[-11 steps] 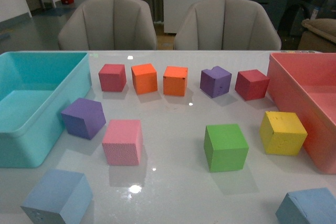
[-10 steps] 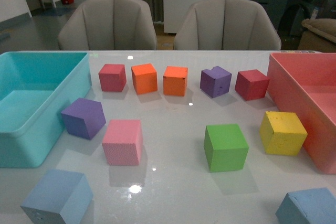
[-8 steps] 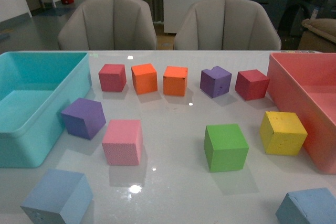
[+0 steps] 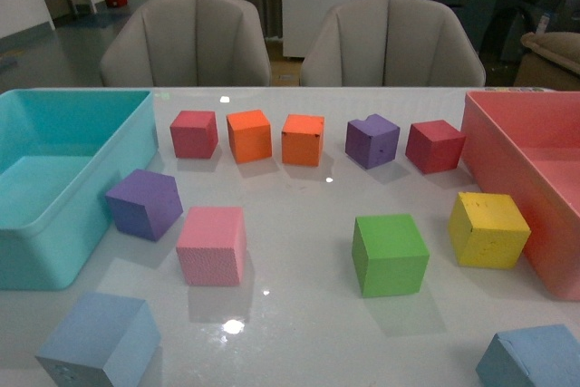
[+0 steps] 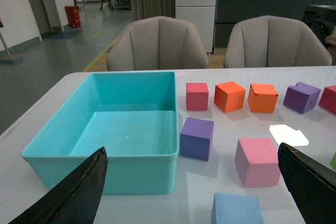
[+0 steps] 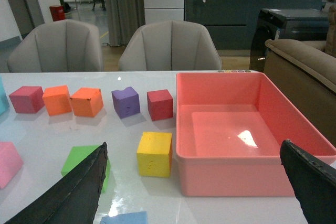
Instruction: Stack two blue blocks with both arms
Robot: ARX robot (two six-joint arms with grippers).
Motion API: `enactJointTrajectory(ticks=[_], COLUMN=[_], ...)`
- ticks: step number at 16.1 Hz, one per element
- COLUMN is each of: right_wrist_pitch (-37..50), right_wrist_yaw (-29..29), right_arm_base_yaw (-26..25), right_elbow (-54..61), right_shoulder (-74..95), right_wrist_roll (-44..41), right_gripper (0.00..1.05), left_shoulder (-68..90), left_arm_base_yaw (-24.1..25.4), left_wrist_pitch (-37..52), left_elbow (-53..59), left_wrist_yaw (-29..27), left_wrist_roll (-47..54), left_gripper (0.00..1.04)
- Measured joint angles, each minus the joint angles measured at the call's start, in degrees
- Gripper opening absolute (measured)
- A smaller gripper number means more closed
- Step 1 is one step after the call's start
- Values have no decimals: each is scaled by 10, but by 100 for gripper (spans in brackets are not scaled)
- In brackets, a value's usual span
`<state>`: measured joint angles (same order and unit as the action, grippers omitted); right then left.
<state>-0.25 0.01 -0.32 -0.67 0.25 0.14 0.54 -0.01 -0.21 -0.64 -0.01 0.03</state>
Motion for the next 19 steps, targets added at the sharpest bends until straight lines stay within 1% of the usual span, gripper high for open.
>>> enactJointTrajectory(ticks=[5, 6, 7, 8, 10, 11, 13, 15, 16, 19], right_wrist_pitch=[0, -19, -33, 21, 136, 159, 174, 215, 233, 235], right_wrist_yaw=[0, -6, -36, -31, -30, -30, -25, -25, -24, -24], right_arm_base_yaw=[0, -2, -13, -15, 2, 9, 37, 70, 79, 91], right_elbow=[0, -4, -28, -61, -124, -138, -128, -113, -112, -113], right_shoulder=[0, 4, 75, 166, 314, 393, 531, 639, 691, 772], right_wrist_roll=[0, 5, 32, 45, 45, 45, 47, 61, 66, 79], right_gripper=[98, 98, 98, 98, 98, 98, 98, 98, 98, 98], left_shoulder=[0, 0, 0, 0, 0, 0, 0, 0, 0, 0], left_arm_base_yaw=[0, 0, 0, 0, 0, 0, 0, 0, 0, 0], left_wrist_pitch=[0, 0, 0, 0, 0, 0, 0, 0, 0, 0], left_elbow=[0, 0, 0, 0, 0, 0, 0, 0, 0, 0], left_wrist_yaw=[0, 0, 0, 0, 0, 0, 0, 0, 0, 0], left_wrist_roll=[0, 0, 0, 0, 0, 0, 0, 0, 0, 0], left_gripper=[98, 98, 98, 98, 98, 98, 98, 98, 98, 98])
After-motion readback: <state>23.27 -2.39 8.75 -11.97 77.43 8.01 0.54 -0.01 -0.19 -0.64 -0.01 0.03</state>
